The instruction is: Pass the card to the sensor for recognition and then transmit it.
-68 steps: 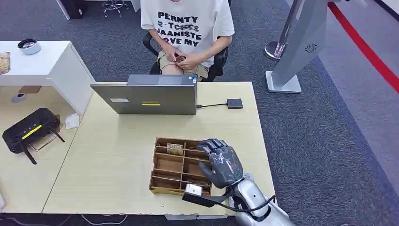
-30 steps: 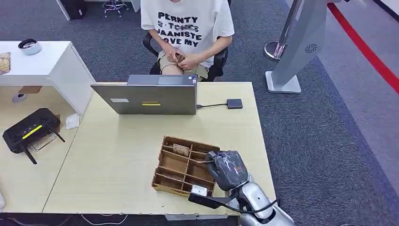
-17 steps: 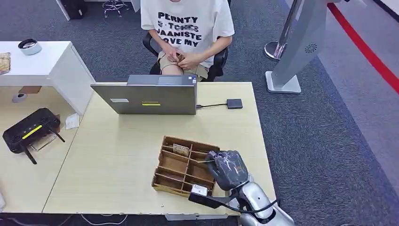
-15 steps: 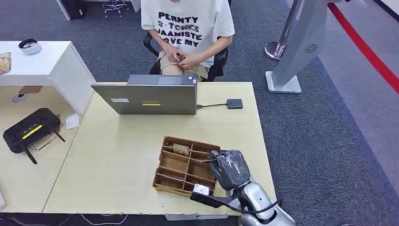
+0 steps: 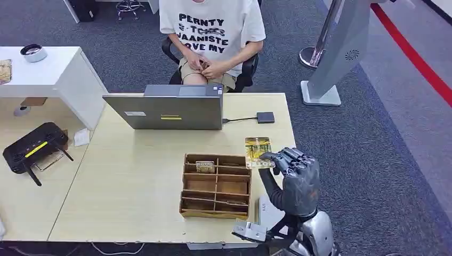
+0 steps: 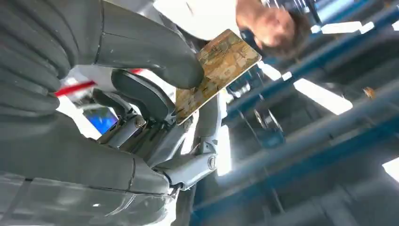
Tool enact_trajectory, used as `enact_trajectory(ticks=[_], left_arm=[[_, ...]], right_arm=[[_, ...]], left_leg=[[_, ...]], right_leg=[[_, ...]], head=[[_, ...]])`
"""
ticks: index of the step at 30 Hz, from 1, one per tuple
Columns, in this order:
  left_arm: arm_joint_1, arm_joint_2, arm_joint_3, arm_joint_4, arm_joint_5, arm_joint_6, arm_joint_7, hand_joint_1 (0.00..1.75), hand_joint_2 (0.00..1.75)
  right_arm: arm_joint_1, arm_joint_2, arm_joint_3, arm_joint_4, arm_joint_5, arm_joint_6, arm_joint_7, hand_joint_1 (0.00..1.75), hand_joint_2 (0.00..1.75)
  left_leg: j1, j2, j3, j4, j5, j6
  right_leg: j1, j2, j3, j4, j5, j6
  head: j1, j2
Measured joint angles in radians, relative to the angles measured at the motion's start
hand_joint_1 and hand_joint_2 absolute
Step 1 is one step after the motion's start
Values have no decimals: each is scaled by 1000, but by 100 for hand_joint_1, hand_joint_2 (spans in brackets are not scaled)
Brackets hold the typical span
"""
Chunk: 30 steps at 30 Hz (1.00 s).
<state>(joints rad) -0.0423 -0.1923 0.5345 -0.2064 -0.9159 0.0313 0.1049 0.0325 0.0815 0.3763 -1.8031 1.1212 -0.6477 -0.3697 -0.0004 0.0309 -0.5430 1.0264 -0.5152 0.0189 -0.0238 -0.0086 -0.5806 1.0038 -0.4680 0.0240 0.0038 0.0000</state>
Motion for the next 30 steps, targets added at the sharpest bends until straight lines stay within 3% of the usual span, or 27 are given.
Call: enact_trajectory(ticks=[2, 5, 18, 23, 28, 30], left_arm=[[0, 0, 1, 0, -3, 0, 0, 0, 0], [0, 0, 3, 0, -3, 0, 0, 0, 0], [-1, 0, 16, 0, -11, 0, 0, 0, 0], [-4, 1, 16, 0, -45, -14, 0, 0, 0], [-17, 3, 13, 0, -87, -39, 11, 0, 0], [-28, 3, 11, 0, -94, -42, 13, 0, 0]], right_arm=[[17, 37, -37, -29, -7, 0, -71, 175, 175], [29, 71, -70, -58, -12, 0, -107, 175, 175], [38, 127, -120, -92, -11, 0, -124, 175, 175], [-23, 123, -120, -62, 77, 1, -42, 175, 175], [-179, 68, -83, 63, 176, 1, 128, 175, 175], [-245, 40, -62, 121, 185, 1, 162, 175, 175]], left_leg=[[0, 0, 0, 0, 0, 0], [0, 0, 0, 0, 0, 0], [0, 0, 0, 0, 0, 0], [0, 1, 0, 0, 0, 0], [0, 4, 1, 0, 2, -2], [0, 3, 1, 0, 3, -1]], right_leg=[[0, 0, 0, 0, 0, 0], [0, 0, 0, 0, 0, 0], [0, 0, 0, 0, 0, 0], [0, 1, 0, 0, 1, -1], [0, 3, 0, 0, 4, -3], [0, 2, 0, 0, 4, -3]], head=[[0, 0], [0, 0], [0, 0], [0, 0], [-1, 0], [0, 0]])
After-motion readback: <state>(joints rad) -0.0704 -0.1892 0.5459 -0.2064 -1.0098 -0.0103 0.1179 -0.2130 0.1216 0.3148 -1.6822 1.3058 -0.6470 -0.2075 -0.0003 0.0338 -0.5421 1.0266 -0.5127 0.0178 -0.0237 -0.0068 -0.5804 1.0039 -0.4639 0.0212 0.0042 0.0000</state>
